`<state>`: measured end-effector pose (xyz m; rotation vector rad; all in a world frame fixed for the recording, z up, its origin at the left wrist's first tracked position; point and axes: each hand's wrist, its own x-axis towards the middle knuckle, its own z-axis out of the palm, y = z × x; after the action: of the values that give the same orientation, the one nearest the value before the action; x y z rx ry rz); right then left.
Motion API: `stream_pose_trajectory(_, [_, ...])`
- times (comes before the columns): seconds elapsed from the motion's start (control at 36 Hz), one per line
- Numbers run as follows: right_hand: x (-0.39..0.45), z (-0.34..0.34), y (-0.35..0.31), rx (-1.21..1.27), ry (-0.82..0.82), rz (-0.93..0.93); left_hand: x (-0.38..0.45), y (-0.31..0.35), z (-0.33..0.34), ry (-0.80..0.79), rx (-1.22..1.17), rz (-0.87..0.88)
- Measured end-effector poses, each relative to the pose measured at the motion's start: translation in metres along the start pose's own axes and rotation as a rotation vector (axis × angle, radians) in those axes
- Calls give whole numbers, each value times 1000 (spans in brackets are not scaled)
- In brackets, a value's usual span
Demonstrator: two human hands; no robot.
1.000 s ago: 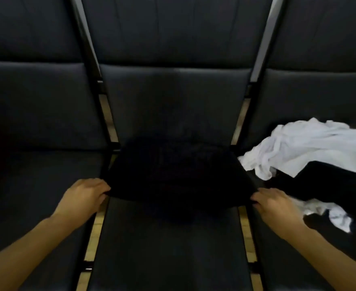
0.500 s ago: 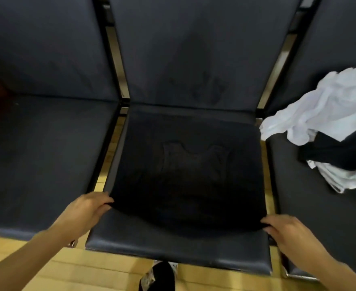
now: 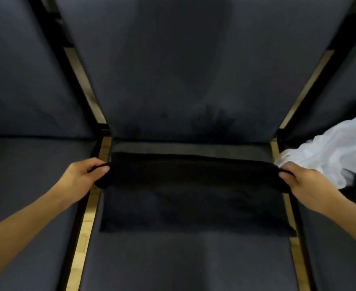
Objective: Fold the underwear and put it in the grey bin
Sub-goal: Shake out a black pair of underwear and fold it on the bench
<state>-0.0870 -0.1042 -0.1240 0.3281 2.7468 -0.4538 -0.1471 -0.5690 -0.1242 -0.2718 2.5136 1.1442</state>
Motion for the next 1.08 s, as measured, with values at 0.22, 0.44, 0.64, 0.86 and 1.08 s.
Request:
stream_pose_trajectory(0.22, [46,18,-8,-5,-92,147,58,-2,24,-16,21,-48])
stream_pose_trajectory(0.44, [61,18,-3,6,-119,187,80,-11,26,29,56,-52])
stream_pose_trajectory(0.64, [71,19,-6,-25,-146,189,93,-15,28,60,108,-29])
stream_pose_trajectory(0.86, [72,35,-26,-397,56,185,86,-10,50,434,571,83])
stream_pose_trajectory(1.08, [70,72,-141,-161,-10,-411,4,14,136,3,639,590])
